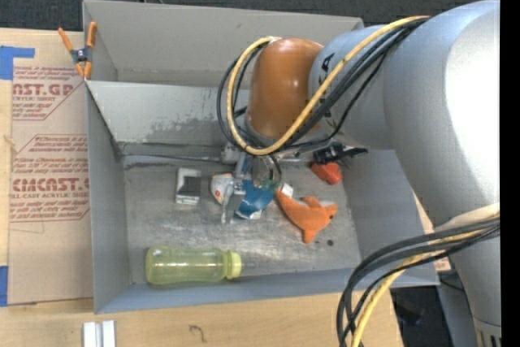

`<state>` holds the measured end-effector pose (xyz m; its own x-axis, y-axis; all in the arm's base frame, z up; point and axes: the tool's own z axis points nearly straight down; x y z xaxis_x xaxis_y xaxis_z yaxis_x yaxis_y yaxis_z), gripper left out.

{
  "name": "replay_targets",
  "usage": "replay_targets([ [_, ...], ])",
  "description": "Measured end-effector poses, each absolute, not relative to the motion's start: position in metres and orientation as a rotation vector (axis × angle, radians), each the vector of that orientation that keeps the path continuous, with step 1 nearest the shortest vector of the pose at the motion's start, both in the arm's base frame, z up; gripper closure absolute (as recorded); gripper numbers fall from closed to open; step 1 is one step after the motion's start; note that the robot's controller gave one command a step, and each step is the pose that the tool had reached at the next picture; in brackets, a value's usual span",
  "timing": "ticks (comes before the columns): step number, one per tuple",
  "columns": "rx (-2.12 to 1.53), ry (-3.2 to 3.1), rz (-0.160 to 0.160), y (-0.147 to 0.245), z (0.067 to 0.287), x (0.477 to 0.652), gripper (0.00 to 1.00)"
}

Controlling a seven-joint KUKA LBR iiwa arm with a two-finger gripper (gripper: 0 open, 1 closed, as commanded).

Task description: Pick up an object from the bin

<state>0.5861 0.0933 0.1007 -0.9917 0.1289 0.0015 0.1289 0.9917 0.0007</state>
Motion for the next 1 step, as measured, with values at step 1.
replay_targets([
  [1, -0.228, -3.136, -0.002, 0.0902, 0.1171, 0.5883, 0.0],
])
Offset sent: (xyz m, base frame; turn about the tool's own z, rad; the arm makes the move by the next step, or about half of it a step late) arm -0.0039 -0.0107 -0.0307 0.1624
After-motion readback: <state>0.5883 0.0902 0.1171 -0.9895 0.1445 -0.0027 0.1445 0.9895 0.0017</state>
